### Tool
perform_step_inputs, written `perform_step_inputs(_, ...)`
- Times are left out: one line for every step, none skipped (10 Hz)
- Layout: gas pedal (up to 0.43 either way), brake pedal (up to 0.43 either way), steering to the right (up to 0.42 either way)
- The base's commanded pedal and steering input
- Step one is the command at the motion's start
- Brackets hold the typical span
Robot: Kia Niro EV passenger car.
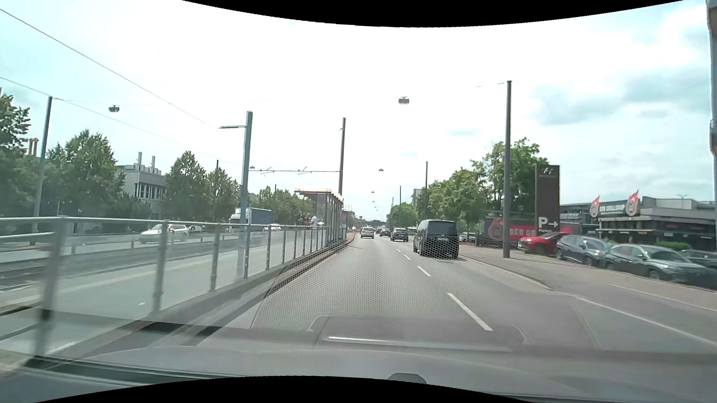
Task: Follow the waypoints while adhering to traffic rules and regulations
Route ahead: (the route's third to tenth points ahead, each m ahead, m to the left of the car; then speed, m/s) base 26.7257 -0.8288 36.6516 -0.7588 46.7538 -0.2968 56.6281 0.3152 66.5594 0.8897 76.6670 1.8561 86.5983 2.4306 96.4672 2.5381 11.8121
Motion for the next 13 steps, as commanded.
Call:
perform_step_inputs(0.0,0.0,-0.008)
perform_step_inputs(0.0,0.0,-0.009)
perform_step_inputs(0.0,0.0,-0.01)
perform_step_inputs(0.0,0.0,-0.011)
perform_step_inputs(0.0,0.0,-0.012)
perform_step_inputs(0.0,0.0,-0.012)
perform_step_inputs(0.0,0.0,-0.012)
perform_step_inputs(0.008,0.0,-0.012)
perform_step_inputs(0.008,0.0,-0.012)
perform_step_inputs(0.008,0.0,-0.013)
perform_step_inputs(0.008,0.0,-0.013)
perform_step_inputs(0.008,0.0,-0.012)
perform_step_inputs(0.02,0.0,-0.012)
